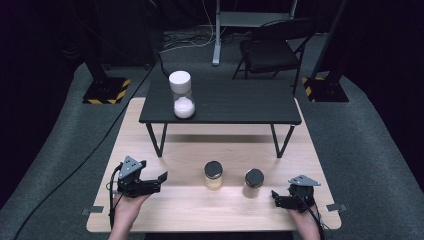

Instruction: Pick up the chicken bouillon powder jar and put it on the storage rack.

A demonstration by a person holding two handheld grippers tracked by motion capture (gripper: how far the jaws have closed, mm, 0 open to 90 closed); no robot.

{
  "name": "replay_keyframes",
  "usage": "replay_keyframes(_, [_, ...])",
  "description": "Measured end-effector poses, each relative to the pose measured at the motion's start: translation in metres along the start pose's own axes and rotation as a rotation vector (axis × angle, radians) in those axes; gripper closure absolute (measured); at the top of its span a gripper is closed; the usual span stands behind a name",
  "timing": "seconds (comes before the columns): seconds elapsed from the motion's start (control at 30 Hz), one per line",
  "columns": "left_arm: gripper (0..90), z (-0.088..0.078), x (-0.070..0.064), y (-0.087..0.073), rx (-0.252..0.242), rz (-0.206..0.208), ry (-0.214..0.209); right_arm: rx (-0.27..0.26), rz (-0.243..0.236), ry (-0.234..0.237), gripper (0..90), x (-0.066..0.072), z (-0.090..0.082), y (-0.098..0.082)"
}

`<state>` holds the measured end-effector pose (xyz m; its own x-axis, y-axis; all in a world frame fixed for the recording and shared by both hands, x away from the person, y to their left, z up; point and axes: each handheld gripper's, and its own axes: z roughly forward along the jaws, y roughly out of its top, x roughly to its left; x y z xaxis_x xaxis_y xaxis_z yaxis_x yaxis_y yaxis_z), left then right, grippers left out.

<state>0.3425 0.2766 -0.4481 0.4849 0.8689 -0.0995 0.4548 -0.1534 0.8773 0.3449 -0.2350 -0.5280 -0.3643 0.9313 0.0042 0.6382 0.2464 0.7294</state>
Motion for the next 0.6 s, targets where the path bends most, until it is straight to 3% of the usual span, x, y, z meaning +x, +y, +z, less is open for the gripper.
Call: replay_keyframes(0.6, [8.5,0.009,0.009,-0.035,0.024,-0.043,0.008,-0.001,-0.001,-0.003,5.9,0.0,0.0,-0.001])
